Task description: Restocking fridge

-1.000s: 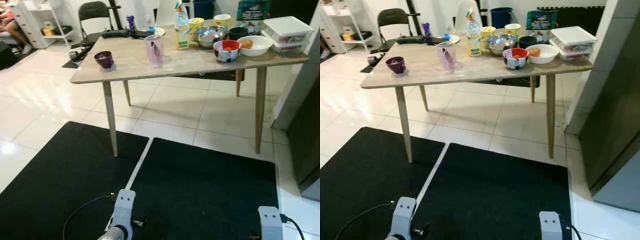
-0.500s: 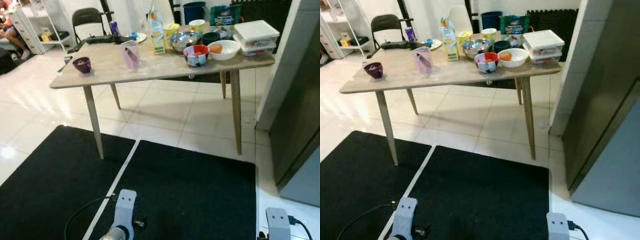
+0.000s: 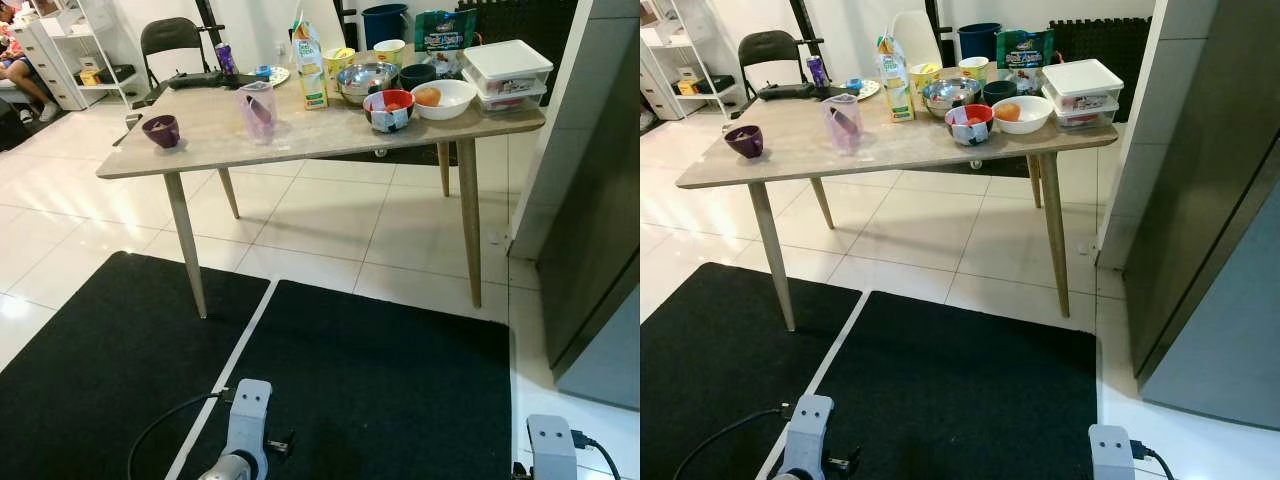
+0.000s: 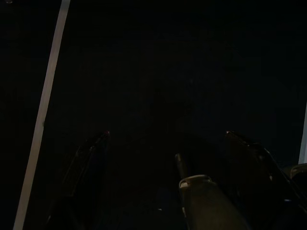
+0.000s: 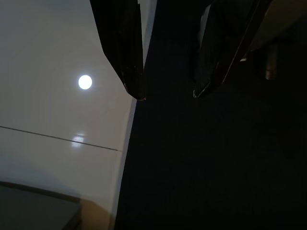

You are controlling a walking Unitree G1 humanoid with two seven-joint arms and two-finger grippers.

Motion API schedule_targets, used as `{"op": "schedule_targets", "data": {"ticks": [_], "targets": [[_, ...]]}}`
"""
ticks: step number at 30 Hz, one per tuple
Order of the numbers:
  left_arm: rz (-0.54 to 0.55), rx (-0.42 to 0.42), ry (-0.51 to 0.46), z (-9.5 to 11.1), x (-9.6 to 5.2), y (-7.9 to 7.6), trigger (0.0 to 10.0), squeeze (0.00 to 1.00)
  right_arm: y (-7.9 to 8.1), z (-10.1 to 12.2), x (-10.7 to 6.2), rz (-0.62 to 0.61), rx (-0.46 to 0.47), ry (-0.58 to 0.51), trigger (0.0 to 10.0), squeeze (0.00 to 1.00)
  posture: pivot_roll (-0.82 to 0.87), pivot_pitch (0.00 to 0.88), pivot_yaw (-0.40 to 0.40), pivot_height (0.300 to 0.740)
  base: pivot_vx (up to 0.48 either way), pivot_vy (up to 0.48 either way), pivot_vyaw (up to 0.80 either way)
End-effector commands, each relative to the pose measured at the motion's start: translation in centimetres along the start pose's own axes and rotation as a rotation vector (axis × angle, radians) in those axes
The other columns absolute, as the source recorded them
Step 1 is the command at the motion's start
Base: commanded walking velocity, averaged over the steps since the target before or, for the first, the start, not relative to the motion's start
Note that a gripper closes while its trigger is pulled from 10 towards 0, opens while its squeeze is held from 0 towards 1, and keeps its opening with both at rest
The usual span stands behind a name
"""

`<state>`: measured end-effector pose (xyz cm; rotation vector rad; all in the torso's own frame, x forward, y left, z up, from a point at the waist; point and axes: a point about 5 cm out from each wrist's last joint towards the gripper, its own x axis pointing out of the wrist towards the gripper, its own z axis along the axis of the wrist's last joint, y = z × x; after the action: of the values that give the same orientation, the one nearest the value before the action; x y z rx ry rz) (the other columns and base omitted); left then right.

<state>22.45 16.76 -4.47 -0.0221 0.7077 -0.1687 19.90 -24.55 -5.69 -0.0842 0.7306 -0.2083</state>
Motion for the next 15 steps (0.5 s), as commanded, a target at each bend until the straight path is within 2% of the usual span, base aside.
{"op": "schedule_targets", "data": {"ticks": [1, 2, 11, 14, 15], "targets": [[0.01, -0.009, 0.024, -0.6, -0.2, 0.2, 10.0, 0.0, 0.6, -0.5, -0.1, 0.018, 0.006, 0.02, 10.0, 0.0, 0.01, 0.131, 0.12, 0.74, 0.0, 0.48, 0.0], [0.01, -0.009, 0.024, -0.6, -0.2, 0.2, 10.0, 0.0, 0.6, -0.5, -0.1, 0.018, 0.006, 0.02, 10.0, 0.0, 0.01, 0.131, 0.12, 0.74, 0.0, 0.48, 0.0], [0.007, -0.008, 0.02, -0.4, -0.1, 0.2, 10.0, 0.0, 1.2, 0.1, -0.1, 0.048, 0.038, -0.025, 10.0, 0.0, 0.01, 0.124, 0.116, 0.74, 0.0, 0.0, 0.0], [0.007, -0.008, 0.018, -0.4, -0.1, 0.2, 10.0, 0.0, 1.2, 0.5, 0.0, 0.046, 0.048, -0.056, 10.0, 0.0, 0.01, 0.123, 0.114, 0.74, 0.0, 0.0, 0.0], [0.006, -0.013, 0.017, -0.3, 0.0, 0.1, 10.0, 0.0, 1.0, 1.4, 0.0, 0.032, 0.055, -0.111, 10.0, 0.0, 0.01, 0.12, 0.109, 0.74, 0.0, 0.0, 0.0]]}}
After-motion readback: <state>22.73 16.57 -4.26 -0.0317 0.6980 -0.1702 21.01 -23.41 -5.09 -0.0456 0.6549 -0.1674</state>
